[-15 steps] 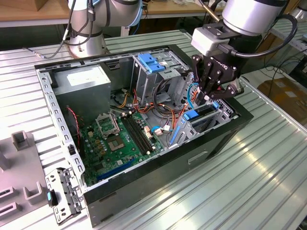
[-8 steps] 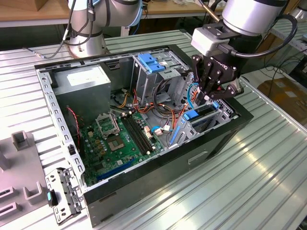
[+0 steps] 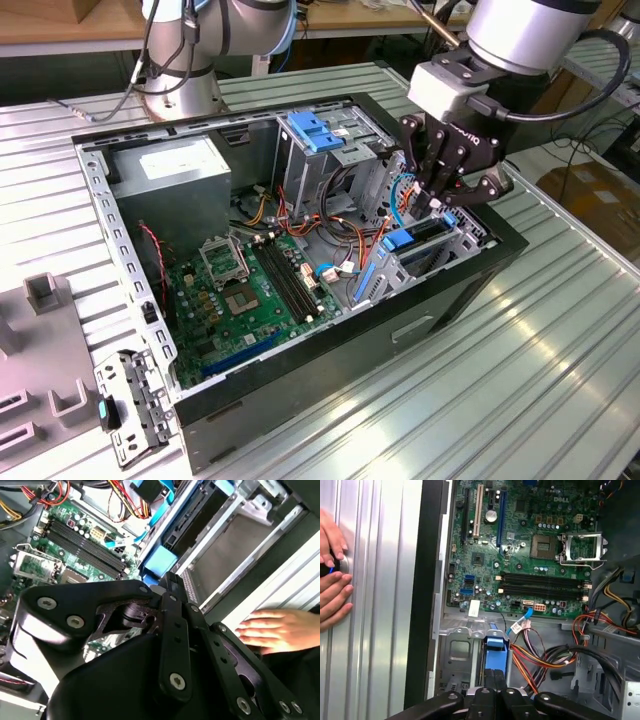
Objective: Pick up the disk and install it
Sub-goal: 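Insert the first disk wire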
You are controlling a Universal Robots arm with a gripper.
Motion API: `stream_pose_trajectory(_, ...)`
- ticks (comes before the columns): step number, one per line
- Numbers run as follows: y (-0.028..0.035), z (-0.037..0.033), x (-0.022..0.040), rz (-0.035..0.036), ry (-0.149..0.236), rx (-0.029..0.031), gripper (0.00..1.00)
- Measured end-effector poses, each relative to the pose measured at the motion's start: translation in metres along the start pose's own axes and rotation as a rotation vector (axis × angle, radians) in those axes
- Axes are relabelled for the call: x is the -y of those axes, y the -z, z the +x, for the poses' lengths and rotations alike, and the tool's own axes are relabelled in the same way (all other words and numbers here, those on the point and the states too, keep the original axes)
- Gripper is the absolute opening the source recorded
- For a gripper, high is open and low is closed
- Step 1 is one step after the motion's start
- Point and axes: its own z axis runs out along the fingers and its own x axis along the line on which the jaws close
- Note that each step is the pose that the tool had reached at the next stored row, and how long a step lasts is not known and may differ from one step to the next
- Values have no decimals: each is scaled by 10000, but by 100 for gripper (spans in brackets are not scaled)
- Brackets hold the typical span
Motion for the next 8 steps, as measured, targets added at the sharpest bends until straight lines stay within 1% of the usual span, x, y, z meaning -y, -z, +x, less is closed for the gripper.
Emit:
stream_pose_trajectory(2,0,5,76,-4,32,-1,11)
stream_pose_trajectory(3,0,9,133,-8,50,0,11)
stream_pose_trajectory(5,0,10,216,-13,80,0,11)
stream_pose_trajectory(8,-1,4,289,-24,142,2,11)
